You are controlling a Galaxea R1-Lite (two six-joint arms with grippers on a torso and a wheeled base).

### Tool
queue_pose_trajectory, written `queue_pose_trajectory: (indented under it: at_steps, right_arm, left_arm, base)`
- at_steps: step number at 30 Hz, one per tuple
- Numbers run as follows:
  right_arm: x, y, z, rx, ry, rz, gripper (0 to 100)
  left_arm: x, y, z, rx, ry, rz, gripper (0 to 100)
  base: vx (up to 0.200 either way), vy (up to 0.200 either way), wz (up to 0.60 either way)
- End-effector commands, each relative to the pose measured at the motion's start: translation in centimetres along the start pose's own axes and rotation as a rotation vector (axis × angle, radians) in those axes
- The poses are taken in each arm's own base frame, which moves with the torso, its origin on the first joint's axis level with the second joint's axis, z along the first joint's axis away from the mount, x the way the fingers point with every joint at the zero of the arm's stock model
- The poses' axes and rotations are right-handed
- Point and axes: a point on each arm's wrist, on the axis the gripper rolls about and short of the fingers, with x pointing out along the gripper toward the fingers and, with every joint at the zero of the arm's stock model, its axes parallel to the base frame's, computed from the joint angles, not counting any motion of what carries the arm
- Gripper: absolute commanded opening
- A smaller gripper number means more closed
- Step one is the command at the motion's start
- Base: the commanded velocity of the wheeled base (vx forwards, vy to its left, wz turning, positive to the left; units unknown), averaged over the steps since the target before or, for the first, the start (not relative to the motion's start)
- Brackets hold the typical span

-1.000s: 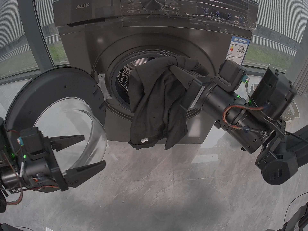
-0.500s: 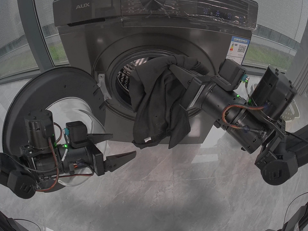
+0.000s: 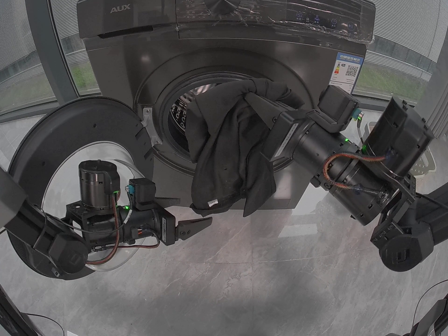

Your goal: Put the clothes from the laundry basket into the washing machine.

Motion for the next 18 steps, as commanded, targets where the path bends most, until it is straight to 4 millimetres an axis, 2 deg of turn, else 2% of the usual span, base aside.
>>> queue_pose_trajectory:
  at_steps: [1,12,18]
  right_arm:
    - [-0.1,0.4,0.0,0.004,0.001,0.011,0]
    - [-0.2,0.8,-0.1,0.011,-0.010,0.026,0]
    - [-0.3,0.8,-0.2,0.011,-0.008,0.027,0]
  left_arm:
    - [1.9,1.2,-0.9,-0.016,0.020,0.013,100]
    - [4.4,2.4,-1.7,-0.017,0.018,0.013,100]
    - [5.7,2.9,-1.6,-0.019,-0.021,0.014,100]
  base:
    - [0.000,0.000,0.00]
    - [0.000,0.000,0.00]
    - [0.000,0.000,0.00]
